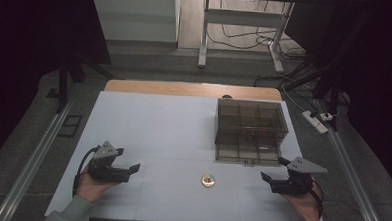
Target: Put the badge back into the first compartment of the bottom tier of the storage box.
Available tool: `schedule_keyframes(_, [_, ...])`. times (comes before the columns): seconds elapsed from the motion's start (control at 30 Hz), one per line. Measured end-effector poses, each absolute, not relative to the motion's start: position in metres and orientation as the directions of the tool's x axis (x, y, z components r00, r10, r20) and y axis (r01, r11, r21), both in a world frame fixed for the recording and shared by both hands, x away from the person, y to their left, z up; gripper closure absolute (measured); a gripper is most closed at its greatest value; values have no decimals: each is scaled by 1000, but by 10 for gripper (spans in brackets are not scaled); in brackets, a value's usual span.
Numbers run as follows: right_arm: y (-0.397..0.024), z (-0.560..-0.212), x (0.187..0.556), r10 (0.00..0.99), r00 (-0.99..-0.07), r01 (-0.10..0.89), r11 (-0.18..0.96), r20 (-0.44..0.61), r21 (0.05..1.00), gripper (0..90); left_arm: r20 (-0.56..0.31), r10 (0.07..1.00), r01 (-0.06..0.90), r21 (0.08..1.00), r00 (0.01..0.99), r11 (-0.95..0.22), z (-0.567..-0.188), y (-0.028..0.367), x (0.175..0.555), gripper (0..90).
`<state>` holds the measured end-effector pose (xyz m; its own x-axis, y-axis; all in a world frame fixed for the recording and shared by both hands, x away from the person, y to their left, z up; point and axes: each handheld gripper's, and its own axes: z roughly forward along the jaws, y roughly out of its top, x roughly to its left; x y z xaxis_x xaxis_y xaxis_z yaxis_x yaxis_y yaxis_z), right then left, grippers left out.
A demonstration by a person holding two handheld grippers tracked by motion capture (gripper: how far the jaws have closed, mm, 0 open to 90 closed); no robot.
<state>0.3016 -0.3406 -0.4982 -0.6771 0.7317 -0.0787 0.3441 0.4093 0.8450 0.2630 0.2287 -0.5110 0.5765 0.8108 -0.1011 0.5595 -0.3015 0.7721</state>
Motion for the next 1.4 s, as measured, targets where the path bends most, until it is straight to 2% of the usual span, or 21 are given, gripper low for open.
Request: schedule_keyframes(1.4, [-295, -479, 311, 647, -758, 291, 455, -88, 842, 137, -53, 805, 549, 757, 591, -353, -513, 220, 262, 123])
